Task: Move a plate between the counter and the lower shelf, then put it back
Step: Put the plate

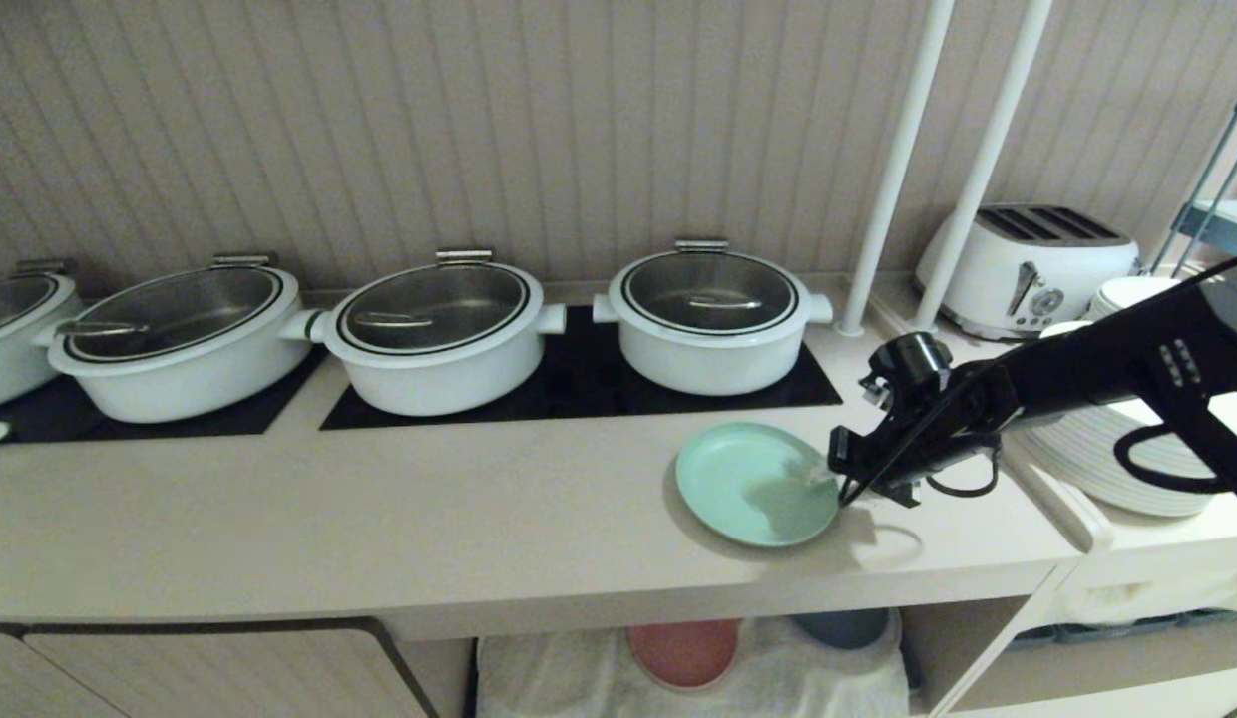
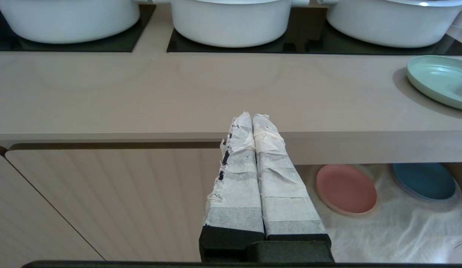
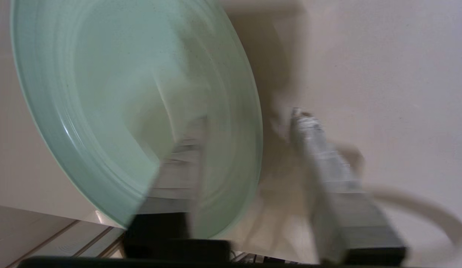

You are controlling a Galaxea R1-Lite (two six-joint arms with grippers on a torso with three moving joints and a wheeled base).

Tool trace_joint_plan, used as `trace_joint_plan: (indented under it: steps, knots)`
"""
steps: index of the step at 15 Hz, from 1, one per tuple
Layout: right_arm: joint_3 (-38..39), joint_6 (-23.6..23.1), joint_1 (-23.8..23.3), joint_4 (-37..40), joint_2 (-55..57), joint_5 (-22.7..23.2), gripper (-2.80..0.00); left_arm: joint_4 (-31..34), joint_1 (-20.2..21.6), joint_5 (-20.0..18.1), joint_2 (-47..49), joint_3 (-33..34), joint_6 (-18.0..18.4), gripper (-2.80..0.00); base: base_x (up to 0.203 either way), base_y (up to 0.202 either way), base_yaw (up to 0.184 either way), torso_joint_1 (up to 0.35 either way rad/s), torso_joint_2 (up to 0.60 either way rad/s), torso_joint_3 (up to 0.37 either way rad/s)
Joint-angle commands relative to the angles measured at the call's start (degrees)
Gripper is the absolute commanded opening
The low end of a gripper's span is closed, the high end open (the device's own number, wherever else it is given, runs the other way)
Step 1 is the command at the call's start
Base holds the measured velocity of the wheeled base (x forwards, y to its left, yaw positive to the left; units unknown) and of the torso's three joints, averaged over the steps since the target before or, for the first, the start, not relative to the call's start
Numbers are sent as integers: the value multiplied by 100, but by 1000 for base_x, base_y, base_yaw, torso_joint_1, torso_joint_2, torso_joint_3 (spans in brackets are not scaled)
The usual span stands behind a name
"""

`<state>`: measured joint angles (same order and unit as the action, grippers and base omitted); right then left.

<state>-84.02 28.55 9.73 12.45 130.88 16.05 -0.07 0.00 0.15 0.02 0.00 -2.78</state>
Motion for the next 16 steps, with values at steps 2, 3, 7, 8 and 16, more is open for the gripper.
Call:
trace_joint_plan:
  steps: [2, 3, 7, 8, 16]
  knots:
    - [8, 1, 3, 12, -18, 6, 0, -1, 0, 3, -2, 0, -3, -280, 0, 0, 0, 0, 0, 0]
    - [17, 1, -6, 12, -28, -5, 0, -1, 0, 3, -2, 0, -3, -280, 0, 0, 0, 0, 0, 0]
    - [105, -25, -114, 33, -291, 0, 0, -1, 0, 3, -2, 0, -3, -280, 0, 0, 0, 0, 0, 0]
    - [163, -47, -127, 38, -393, -3, 0, -1, 0, 3, -2, 0, -3, -280, 0, 0, 0, 0, 0, 0]
    - [858, -525, -285, 57, -1389, 1, 0, -1, 0, 3, -2, 0, -3, -280, 0, 0, 0, 0, 0, 0]
